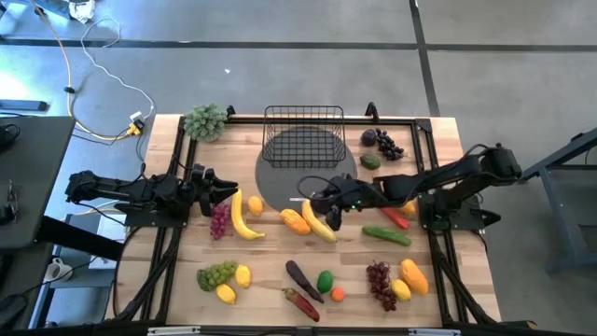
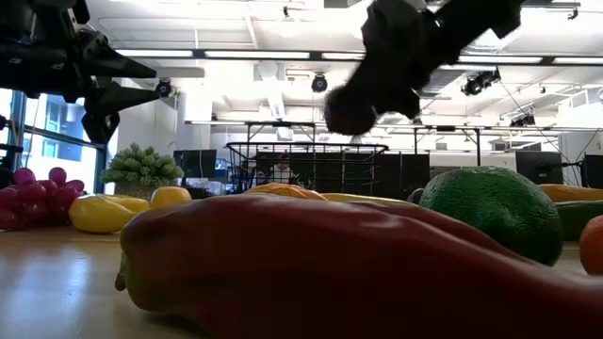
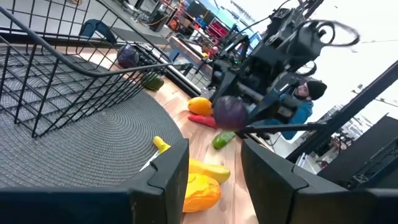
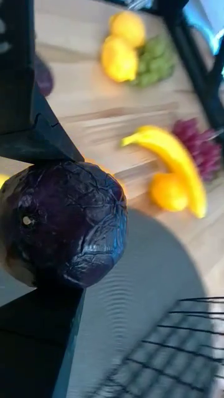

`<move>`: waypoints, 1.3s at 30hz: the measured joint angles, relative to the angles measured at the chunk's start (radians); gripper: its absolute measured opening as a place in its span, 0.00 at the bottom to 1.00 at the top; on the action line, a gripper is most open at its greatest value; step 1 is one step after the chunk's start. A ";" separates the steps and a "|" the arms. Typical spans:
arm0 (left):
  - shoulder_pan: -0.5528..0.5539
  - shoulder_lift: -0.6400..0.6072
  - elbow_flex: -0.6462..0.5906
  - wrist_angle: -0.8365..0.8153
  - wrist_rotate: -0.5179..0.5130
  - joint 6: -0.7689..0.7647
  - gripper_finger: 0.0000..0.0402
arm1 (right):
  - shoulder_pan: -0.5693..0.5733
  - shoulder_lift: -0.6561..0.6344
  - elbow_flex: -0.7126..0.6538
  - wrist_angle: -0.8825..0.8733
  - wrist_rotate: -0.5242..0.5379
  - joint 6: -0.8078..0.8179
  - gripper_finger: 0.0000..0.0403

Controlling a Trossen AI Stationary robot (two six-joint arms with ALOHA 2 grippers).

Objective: Build produce basket
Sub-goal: Put the purple plum into the black wire basket

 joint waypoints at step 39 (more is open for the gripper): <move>0.000 0.000 0.000 0.000 -0.027 -0.016 0.34 | -0.663 0.096 0.282 -0.120 -0.111 -0.334 0.62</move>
